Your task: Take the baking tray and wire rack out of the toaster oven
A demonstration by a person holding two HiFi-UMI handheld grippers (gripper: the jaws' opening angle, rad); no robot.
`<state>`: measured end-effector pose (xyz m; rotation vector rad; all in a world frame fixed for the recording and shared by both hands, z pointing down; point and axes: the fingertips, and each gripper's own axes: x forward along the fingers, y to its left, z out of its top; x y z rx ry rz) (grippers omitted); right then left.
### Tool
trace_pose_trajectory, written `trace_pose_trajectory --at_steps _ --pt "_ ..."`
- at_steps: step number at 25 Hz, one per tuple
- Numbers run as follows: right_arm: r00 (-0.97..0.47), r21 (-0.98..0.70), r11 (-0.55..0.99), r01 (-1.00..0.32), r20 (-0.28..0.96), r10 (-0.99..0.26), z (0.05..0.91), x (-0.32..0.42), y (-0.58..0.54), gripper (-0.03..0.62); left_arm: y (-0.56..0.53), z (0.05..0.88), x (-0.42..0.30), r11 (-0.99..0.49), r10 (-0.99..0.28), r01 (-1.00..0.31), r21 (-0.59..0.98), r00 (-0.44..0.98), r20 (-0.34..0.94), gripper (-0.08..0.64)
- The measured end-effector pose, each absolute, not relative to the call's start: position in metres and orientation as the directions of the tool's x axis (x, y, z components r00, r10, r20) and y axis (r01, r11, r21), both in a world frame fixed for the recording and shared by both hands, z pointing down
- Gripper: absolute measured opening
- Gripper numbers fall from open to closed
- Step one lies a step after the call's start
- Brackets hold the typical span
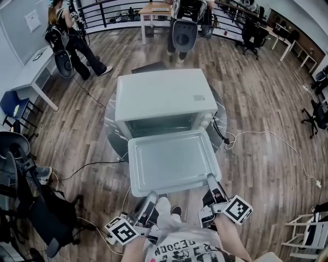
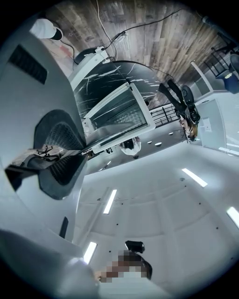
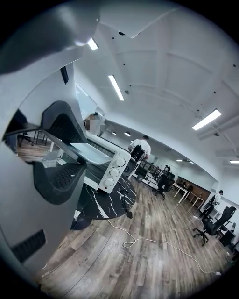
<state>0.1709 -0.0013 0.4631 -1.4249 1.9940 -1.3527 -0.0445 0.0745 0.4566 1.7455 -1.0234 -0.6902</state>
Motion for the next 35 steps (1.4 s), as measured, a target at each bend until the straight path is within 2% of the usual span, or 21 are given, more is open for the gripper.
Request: trace_pose_trajectory --at_steps 21,35 --pt "-0.44 -0.837 0.17 -0.521 0.093 -0.893 0.396 0.161 -0.054 0.126 0.024 0.396 -0.055 -0.361 -0.835 -0.345 0.866 0.533 -0.136 0.034" --pt "-0.412 -0.859 0.079 -0.506 0.16 -0.897 0.406 0.146 -0.117 0.13 -0.04 0.396 -0.074 -0.34 -0.844 -0.347 0.874 0.523 -0.121 0.034"
